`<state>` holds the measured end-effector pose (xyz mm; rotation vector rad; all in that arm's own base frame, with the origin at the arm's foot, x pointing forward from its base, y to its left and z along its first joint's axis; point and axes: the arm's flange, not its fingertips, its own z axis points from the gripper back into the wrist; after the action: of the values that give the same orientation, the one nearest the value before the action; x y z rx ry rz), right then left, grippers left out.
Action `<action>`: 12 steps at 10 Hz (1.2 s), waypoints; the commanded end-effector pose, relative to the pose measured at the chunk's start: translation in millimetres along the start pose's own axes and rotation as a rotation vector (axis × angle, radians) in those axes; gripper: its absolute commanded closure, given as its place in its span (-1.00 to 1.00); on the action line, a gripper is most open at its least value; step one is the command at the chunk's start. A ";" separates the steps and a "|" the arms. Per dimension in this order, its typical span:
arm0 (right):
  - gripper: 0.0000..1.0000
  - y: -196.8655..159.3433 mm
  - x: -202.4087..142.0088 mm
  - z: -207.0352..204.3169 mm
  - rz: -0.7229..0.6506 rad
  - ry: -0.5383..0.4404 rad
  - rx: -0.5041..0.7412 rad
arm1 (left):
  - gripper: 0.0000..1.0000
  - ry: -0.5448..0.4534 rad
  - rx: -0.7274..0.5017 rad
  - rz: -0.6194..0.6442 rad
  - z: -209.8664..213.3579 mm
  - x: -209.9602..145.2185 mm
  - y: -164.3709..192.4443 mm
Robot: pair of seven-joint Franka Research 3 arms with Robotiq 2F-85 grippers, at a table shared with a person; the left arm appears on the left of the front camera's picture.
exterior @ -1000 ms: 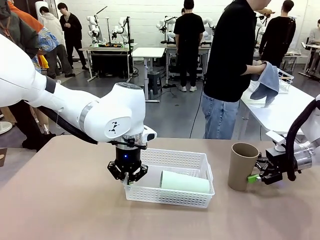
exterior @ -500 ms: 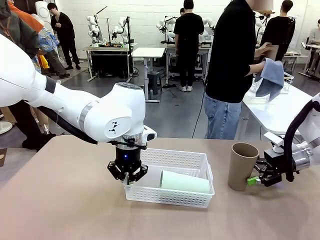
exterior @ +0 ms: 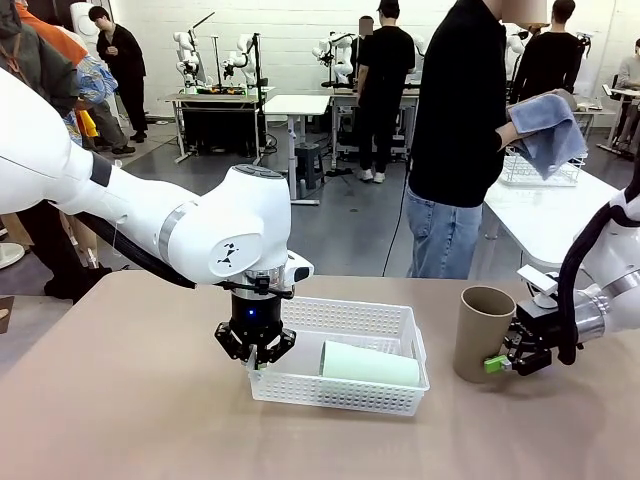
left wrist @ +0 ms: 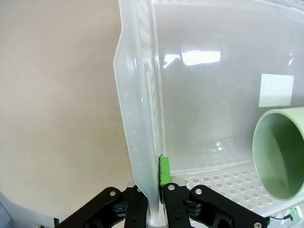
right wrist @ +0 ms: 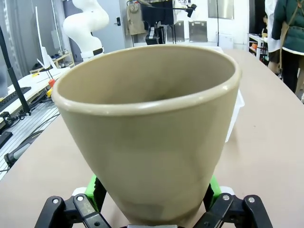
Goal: Clean and organize the cups into the basket.
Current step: Pick up the Reusable plastic cup from the right side of the table and stack it inside the Organizing basket in the center of the table.
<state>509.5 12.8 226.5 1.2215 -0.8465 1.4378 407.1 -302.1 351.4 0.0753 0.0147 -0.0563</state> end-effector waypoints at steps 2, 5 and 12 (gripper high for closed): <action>-1.00 -5.3 0.1 -2.9 0.026 -0.043 0.014 | 1.00 0.000 0.005 -0.006 -1.6 -1.1 -1.2; 1.00 -4.9 -1.4 -0.6 0.034 -0.049 0.014 | 1.00 0.000 0.005 -0.006 -1.6 -1.1 -1.2; -0.09 84.1 88.7 13.4 -0.138 -0.124 -0.350 | 1.00 0.000 0.005 -0.006 -1.6 -1.1 -1.2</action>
<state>459.2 -2.8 288.2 1.1490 -1.0296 1.1218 407.3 -302.0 351.2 0.0753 0.0151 -0.0561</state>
